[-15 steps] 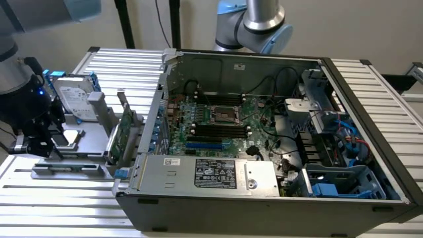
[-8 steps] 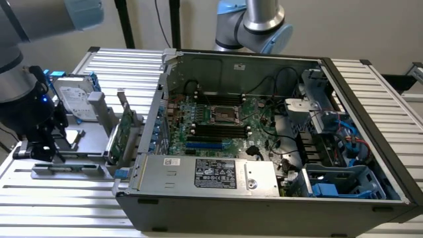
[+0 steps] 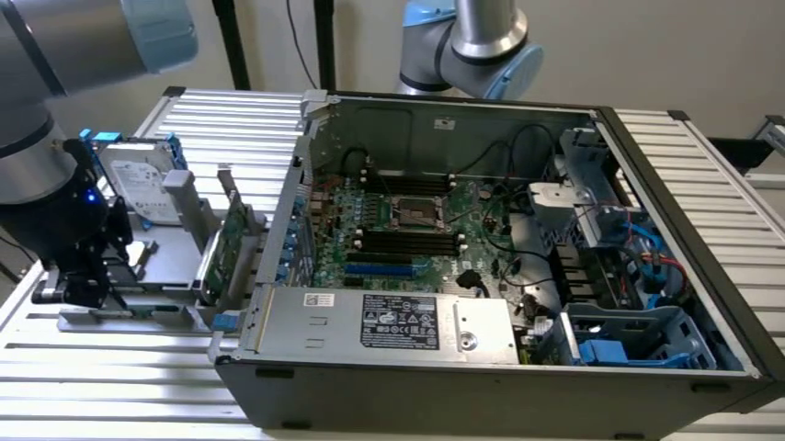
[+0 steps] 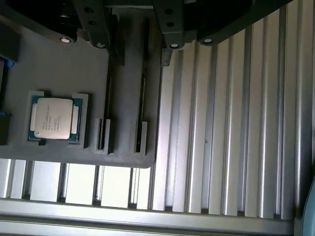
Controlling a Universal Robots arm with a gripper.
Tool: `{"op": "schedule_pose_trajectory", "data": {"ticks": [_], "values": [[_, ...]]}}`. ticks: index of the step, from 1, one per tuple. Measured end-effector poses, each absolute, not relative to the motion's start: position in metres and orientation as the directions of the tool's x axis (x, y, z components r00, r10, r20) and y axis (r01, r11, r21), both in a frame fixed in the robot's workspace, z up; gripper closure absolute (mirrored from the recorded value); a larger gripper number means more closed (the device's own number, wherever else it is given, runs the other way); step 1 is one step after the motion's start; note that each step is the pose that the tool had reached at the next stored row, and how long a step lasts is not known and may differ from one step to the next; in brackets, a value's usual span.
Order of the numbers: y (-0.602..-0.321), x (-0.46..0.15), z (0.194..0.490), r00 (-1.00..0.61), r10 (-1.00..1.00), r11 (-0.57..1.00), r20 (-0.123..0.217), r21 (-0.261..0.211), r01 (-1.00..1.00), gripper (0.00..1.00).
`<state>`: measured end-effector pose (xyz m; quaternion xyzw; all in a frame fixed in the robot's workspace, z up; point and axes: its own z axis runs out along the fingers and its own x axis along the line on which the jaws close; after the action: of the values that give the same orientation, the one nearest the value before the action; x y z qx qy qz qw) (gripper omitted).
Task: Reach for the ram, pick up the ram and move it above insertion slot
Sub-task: 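Pick up the ram and move it above insertion slot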
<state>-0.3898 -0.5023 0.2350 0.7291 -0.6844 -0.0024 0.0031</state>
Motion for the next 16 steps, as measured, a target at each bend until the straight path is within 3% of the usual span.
{"op": "schedule_pose_trajectory", "data": {"ticks": [16], "values": [[-0.502, -0.39, 0.206, 0.039, -0.999, -0.039, 0.001, 0.008, -0.999, 0.58]]}}
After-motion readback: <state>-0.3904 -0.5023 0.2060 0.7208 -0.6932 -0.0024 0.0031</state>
